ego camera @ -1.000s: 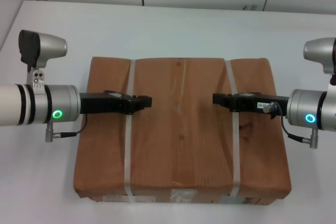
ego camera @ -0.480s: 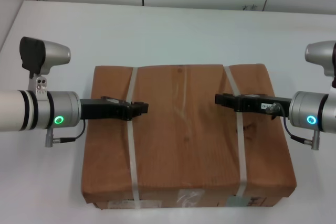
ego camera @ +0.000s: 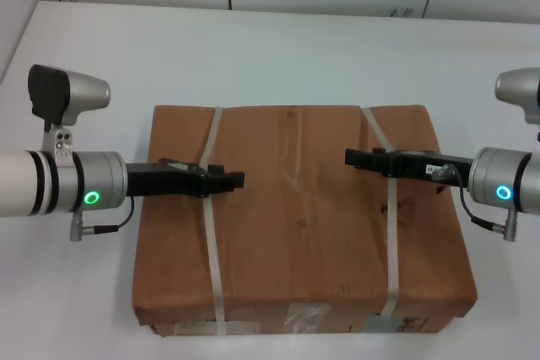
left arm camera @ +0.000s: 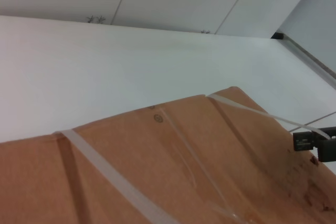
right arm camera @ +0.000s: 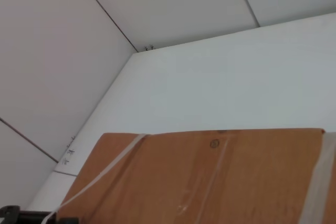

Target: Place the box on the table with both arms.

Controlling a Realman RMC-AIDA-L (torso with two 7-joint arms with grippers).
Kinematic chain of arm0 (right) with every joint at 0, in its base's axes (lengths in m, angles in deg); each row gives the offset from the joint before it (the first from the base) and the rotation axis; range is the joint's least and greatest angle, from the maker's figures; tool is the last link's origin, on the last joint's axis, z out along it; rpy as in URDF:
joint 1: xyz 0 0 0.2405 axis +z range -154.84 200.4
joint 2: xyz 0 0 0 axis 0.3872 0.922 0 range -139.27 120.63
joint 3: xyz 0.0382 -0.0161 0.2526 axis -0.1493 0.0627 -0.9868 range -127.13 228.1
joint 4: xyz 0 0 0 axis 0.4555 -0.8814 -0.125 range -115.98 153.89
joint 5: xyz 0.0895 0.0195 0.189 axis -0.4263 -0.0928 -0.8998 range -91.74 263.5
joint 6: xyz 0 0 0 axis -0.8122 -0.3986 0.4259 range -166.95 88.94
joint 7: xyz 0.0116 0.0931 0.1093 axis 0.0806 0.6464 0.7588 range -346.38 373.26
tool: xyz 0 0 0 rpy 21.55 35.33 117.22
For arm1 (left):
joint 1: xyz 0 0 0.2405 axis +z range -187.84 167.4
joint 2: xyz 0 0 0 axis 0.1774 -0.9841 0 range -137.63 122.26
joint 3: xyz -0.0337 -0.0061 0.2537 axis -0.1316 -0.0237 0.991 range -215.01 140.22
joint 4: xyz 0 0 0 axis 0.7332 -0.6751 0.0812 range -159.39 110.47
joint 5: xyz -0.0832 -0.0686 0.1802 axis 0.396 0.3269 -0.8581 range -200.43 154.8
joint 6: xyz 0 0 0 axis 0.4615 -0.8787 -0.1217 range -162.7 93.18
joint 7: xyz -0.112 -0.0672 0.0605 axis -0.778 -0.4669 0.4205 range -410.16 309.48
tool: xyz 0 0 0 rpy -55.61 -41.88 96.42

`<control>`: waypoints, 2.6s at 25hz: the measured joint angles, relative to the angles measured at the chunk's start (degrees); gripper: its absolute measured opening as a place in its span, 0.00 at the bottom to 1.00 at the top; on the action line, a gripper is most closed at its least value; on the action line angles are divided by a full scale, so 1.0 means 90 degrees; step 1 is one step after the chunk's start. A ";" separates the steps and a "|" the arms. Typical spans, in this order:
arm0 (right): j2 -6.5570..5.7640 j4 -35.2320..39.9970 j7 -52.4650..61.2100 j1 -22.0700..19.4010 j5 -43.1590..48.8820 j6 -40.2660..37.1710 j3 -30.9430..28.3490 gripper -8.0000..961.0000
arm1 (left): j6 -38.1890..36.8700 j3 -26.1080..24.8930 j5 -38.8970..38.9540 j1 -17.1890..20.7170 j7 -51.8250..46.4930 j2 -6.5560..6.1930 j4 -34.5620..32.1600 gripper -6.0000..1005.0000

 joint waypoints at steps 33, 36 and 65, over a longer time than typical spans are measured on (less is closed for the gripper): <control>0.0002 0.0485 -0.0146 -0.0741 -0.0637 -0.0171 0.0001 0.78 | -0.0532 -0.0019 0.0091 0.0223 0.0182 -0.0146 0.0057 0.70; -0.0002 0.0707 -0.0262 -0.0891 -0.0751 -0.0332 0.0001 0.78 | -0.1035 0.0002 0.0435 0.0340 0.0491 -0.0247 0.0065 0.70; -0.0142 0.2025 -0.3069 -0.1021 -0.0061 -0.5624 0.0098 0.81 | -0.4990 0.0000 0.0534 0.0531 0.2752 -0.0805 0.0079 0.76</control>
